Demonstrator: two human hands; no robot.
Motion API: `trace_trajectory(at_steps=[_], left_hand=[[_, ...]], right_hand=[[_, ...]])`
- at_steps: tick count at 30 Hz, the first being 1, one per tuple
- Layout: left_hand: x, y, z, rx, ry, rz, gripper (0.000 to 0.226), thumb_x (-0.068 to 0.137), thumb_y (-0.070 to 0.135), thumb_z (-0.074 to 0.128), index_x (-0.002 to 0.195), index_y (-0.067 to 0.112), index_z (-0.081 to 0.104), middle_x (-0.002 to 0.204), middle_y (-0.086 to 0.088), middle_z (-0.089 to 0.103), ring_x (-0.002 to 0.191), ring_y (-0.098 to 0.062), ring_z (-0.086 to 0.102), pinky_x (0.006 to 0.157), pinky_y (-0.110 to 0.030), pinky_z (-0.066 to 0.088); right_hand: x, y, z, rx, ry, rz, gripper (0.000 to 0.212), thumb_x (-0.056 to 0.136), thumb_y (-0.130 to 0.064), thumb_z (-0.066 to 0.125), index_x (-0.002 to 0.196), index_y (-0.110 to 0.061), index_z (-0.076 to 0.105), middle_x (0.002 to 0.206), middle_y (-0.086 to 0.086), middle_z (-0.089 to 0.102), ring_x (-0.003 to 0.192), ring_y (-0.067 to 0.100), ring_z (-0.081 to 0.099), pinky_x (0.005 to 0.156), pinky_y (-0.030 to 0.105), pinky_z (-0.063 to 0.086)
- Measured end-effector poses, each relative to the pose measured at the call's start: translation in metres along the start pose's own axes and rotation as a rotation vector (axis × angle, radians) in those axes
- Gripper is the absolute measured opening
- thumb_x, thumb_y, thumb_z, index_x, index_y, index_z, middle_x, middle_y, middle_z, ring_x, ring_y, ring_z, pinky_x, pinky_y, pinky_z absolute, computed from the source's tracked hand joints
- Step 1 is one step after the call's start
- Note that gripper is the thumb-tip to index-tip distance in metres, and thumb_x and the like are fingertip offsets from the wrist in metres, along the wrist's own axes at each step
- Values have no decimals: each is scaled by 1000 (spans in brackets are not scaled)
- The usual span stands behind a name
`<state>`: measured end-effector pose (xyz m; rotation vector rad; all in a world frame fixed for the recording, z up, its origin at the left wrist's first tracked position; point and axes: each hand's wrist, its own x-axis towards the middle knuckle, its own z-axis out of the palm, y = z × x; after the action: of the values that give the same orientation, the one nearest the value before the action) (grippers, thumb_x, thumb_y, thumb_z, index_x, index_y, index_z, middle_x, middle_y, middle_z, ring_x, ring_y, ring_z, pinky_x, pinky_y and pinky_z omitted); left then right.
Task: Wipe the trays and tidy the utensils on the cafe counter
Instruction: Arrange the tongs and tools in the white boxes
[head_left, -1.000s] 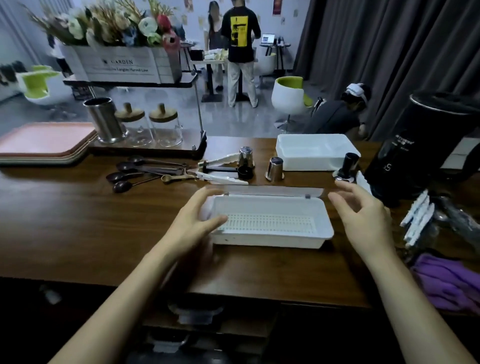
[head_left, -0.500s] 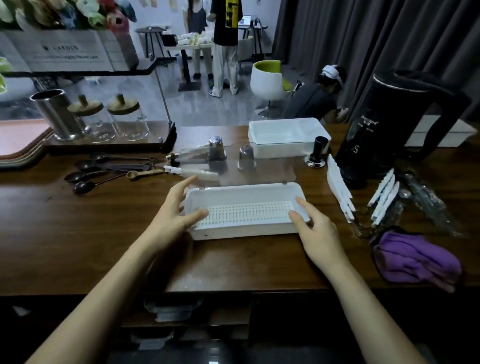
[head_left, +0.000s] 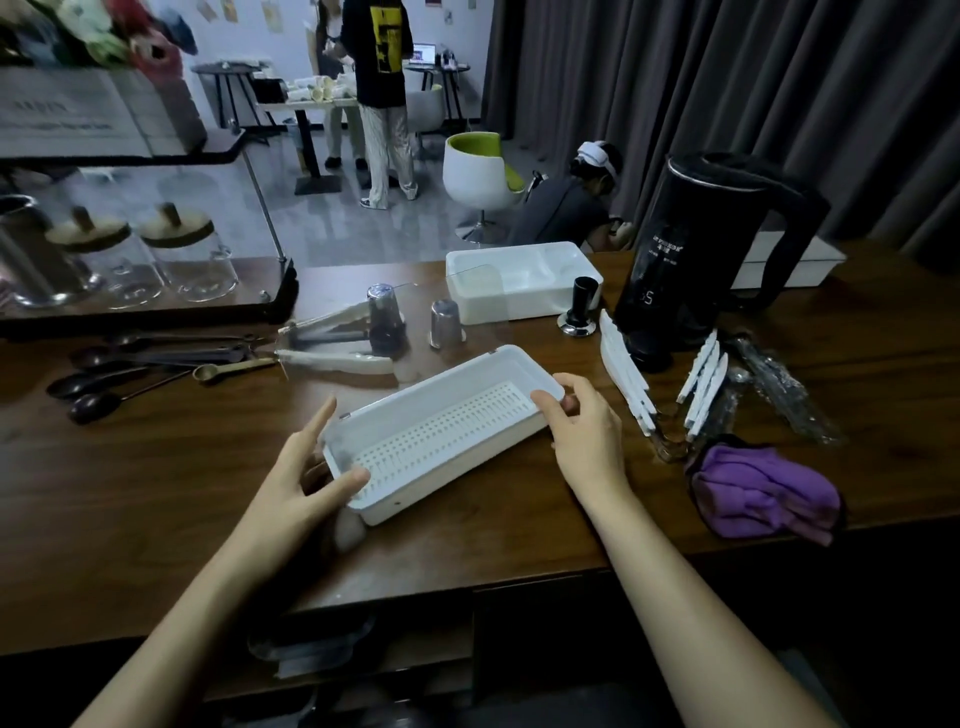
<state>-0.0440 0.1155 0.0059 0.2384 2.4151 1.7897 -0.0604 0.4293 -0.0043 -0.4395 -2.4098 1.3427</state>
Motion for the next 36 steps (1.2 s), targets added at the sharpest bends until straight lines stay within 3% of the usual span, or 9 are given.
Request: trace_trajectory(at_steps=[5,10,12,15,18,20,24,29,36], left_hand=[[-7,-1,-8,10,-55,-37,103,77,38,84,147,70,16,156,24,32,124,12,46,108,-28,37],[-5,-4,-5,45,-54,-26,109,74,34,82,152,62,10,160,16,31,125,12,46,88,-5,41],[-2,-4,-4,31,-48,-13,110,72,37,82,152,62,11,160,12,34,121,16,47,86,-2,42],[-2,2,-2,17,-54,-28,112,68,57,88,148,69,10,157,13,41,128,8,49,101,-18,39],[-3,8,0,-6,-43,-71,122,48,71,87,144,74,11,141,26,49,120,22,47,110,-24,32],[-4,13,8,-44,-15,-94,122,55,61,90,148,67,11,139,30,47,120,24,47,108,-20,31],[-6,22,25,-76,100,-115,104,85,15,76,159,47,10,147,23,34,134,3,39,106,-15,28],[-6,22,25,-84,88,-146,95,91,18,71,158,50,11,149,25,29,137,2,34,111,-24,25],[9,19,17,-138,84,-144,83,93,18,67,155,50,23,151,20,34,137,-5,38,111,-29,28]], right_hand=[[13,-6,13,32,-95,21,53,95,-51,59,144,-32,50,116,-12,59,100,14,65,90,40,57],[4,-6,-8,-1,-195,67,63,97,-45,60,154,-31,37,130,-10,56,102,2,59,74,13,41],[-1,-1,-28,-81,-88,39,53,98,-41,61,148,-27,49,125,-8,61,94,1,57,77,17,42],[3,17,-62,-322,151,-4,43,98,-40,60,138,-22,60,130,0,64,109,15,59,90,30,45],[25,39,-81,-606,187,65,68,95,-54,57,151,-18,41,153,11,44,141,32,37,113,46,34],[40,47,-82,-701,70,225,96,89,-68,57,160,-17,16,165,17,17,150,40,16,120,53,22],[49,62,-73,-719,-26,265,117,84,-71,62,159,-15,-7,164,27,0,150,46,13,123,52,16],[42,63,-71,-634,59,140,108,89,-50,68,159,-13,-6,163,29,6,148,43,25,121,47,26],[20,54,-76,-479,49,157,106,87,-29,68,160,-16,-9,164,26,-3,152,42,6,123,48,22]])
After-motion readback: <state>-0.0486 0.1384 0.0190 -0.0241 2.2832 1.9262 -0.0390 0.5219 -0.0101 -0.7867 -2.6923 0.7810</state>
